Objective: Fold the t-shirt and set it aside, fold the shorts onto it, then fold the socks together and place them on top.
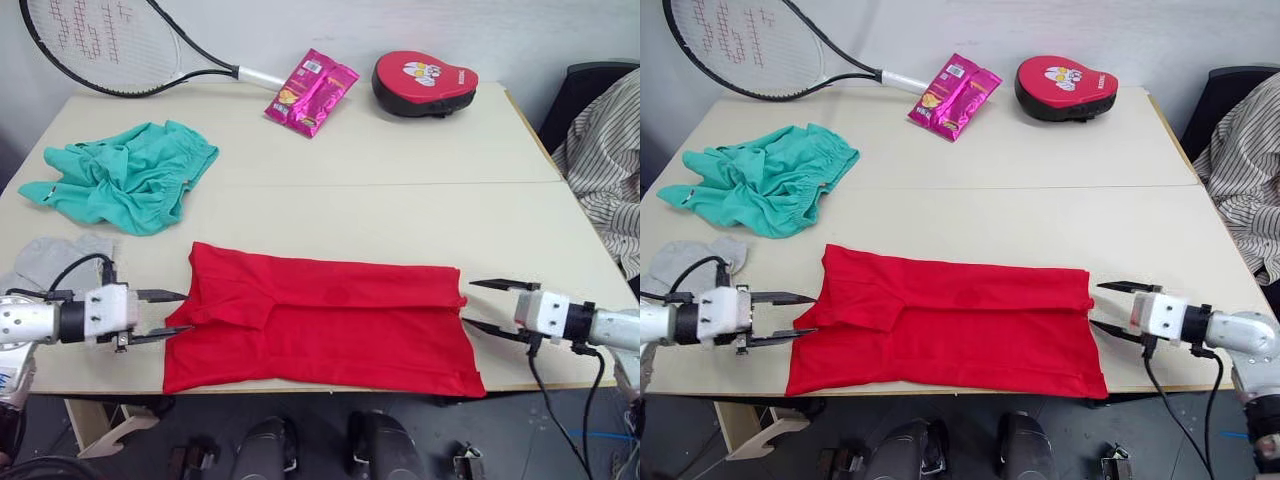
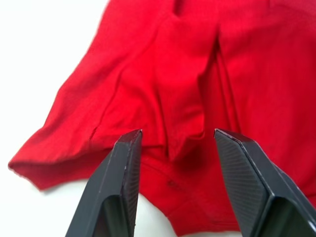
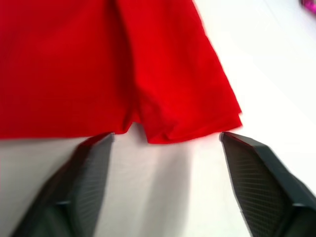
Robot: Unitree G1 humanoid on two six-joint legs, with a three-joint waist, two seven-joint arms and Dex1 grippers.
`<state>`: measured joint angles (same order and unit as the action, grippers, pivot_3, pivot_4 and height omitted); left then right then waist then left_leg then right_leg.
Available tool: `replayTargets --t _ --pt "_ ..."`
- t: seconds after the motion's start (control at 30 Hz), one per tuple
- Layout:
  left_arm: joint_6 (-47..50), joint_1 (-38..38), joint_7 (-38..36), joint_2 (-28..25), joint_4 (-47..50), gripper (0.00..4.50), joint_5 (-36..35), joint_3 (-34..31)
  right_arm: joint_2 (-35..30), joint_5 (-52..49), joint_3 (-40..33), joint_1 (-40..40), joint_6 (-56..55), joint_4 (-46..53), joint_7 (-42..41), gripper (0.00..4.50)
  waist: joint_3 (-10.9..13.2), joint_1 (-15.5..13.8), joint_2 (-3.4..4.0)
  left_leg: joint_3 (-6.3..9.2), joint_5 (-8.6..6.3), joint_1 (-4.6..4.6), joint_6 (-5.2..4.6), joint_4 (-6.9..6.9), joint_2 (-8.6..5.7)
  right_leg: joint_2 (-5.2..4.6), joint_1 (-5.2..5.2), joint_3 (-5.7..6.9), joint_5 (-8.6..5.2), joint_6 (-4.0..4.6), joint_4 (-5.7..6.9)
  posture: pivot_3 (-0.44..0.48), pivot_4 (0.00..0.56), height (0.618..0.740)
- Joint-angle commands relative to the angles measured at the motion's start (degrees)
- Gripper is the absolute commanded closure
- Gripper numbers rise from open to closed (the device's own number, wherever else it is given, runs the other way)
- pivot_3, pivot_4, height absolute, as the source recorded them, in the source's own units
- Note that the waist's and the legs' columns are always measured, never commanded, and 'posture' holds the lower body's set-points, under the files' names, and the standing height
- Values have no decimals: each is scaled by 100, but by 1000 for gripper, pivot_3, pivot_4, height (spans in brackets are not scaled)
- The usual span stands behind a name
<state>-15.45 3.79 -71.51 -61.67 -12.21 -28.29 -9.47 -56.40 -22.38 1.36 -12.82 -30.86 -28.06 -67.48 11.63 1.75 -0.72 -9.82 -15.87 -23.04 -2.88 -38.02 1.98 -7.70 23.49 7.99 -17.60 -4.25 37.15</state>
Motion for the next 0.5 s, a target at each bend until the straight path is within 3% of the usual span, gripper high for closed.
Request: replayTargets --t 0.03,0.07,0.17,0.33,0.47,0.5 --pt "1506 -267 -134 -285 716 2225 -895 -659 -281 -644 -487 33 1393 649 -250 467 1 -2 1 1 -1 1 0 1 0 0 0 0 0 0 -2 0 150 740" --pt "1821 -313 -144 -315 839 2225 -1039 -787 -279 -691 -552 18 1591 749 -300 467 1 -2 1 3 -3 0 3 1 2 0 0 1 0 0 -2 0 150 740" --pt "2542 -198 63 -182 1033 2862 -1355 -1067 -182 -848 -663 -22 2238 1224 -357 1175 1 -8 1 6 -8 0 10 3 4 1 -1 4 -1 2 -6 0 150 740" --pt "2884 653 916 626 1271 4446 -1016 -627 675 -705 -371 -408 2904 2343 321 2911 0 -20 2 5 -10 -1 15 5 4 3 0 3 -1 3 -5 0 150 740" --pt "2672 1038 1711 1518 1349 4500 -109 106 1811 -20 161 -747 3313 2986 1495 4372 -2 -24 1 1 -11 -4 18 4 -2 7 3 3 -1 2 -2 0 150 740" --pt "2652 1098 1876 1722 1337 4500 15 199 2041 182 291 -781 3338 3071 1703 4444 -2 -24 1 -1 -11 -11 18 4 -3 10 10 2 -1 2 -2 0 150 740"
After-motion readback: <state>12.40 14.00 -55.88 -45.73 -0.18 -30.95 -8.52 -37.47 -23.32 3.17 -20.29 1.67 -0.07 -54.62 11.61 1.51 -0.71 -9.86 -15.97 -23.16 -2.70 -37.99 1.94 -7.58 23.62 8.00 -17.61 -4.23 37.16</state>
